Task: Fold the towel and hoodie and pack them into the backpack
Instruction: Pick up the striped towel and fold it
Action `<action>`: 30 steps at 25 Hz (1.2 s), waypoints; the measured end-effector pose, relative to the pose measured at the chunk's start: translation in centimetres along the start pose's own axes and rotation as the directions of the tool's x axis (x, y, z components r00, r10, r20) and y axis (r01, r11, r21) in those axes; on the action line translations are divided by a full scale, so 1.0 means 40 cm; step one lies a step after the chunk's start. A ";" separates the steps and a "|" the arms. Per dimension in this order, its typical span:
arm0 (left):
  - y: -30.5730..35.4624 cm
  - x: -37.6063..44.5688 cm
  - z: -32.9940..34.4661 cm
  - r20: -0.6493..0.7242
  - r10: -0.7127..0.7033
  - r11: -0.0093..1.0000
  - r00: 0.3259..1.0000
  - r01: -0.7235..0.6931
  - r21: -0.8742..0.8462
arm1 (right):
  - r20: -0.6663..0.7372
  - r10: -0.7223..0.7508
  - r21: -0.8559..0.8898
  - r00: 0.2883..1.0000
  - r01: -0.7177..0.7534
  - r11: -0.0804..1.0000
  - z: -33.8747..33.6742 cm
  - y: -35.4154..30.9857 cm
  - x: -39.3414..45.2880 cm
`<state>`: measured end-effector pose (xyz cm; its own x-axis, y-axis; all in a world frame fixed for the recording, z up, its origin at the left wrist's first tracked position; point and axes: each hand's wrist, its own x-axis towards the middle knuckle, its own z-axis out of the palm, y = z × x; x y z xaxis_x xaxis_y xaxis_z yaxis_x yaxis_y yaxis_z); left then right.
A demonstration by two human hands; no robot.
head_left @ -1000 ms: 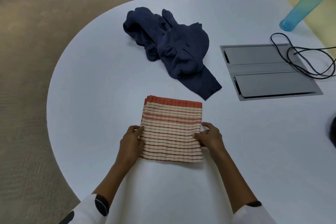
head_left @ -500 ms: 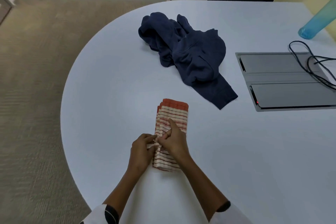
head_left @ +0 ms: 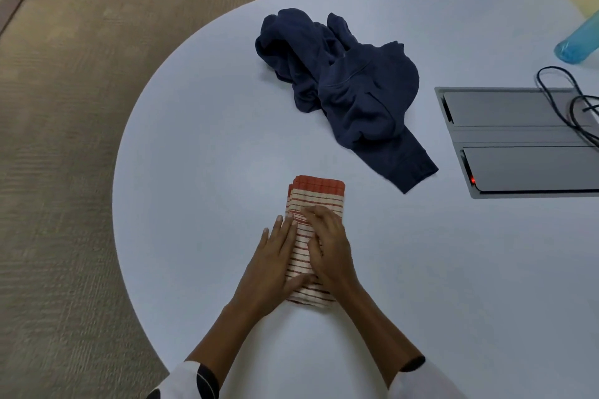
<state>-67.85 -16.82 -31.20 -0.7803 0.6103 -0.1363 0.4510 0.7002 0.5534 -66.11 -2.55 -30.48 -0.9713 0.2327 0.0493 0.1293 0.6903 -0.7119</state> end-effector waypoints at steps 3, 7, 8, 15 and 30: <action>-0.026 -0.007 0.024 0.070 0.031 0.977 0.997 -0.045 0.207 | 0.318 -0.208 -0.184 0.925 0.276 0.943 0.022 0.050 0.007; -0.026 -0.008 0.028 0.120 0.016 0.953 0.993 -0.052 0.300 | 0.376 -0.175 -0.418 0.910 0.335 0.844 0.019 0.104 0.076; -0.025 -0.007 0.029 0.115 0.010 0.951 0.993 -0.045 0.304 | 0.381 -0.148 -0.440 0.913 0.320 0.839 0.014 0.114 0.100; 0.056 0.032 0.034 0.014 0.017 0.947 1.000 -0.021 0.319 | 0.468 -0.139 -0.407 0.872 0.353 0.843 -0.019 0.099 0.158; 0.003 0.207 -0.062 0.128 0.137 0.891 0.982 -0.179 0.418 | 0.312 -0.295 -0.416 0.903 0.409 0.812 -0.176 0.240 -0.138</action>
<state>-75.32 -12.61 -30.22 -0.6493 0.7428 -0.1632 0.7222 0.6695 0.1739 -58.10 7.63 -32.66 -0.9776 -0.2073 0.0358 -0.2092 0.9409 -0.2663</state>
